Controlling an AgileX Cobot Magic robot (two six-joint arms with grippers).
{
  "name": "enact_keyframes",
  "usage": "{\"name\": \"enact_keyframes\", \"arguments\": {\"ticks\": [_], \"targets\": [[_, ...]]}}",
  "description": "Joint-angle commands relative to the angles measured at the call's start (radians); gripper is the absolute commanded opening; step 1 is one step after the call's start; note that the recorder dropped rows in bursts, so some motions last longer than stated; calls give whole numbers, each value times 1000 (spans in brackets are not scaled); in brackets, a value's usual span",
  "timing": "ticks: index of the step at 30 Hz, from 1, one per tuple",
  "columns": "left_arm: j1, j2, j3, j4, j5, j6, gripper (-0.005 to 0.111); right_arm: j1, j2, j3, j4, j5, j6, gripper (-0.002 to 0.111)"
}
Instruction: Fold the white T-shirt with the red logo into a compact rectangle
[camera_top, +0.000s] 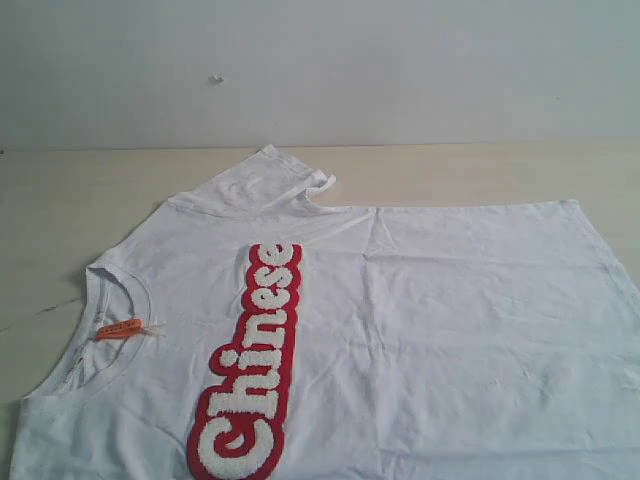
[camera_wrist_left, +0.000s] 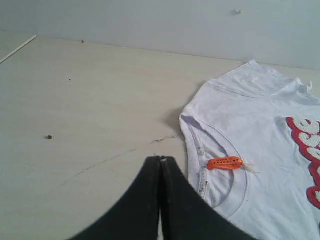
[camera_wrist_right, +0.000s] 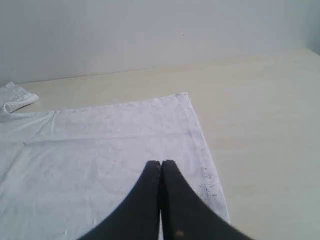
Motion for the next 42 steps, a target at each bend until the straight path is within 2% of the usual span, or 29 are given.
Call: {"name": "enact_keyframes", "arguments": {"ticks": [1,19,27,35,39,42], "targets": [[4,-6,3,1,-10,-6,0,-6,-7,5,1,-1,-1,0],[4,-6,3,1,-17,-6,0,-6,-7,5,1,-1,-1,0],[4,-6,3,-44,-171,-11,0,-6,-7,5,3,-90,-1,0],[4,-6,3,-40,-332,4,0,-6,-7,5,0,-95,-1,0],[4,-6,3,-40,-346,4,0,-6,-7,5,2,-111,-1,0],[4,-6,3,-40,-355,4,0,-6,-7,5,2,-201,1,0]]}}
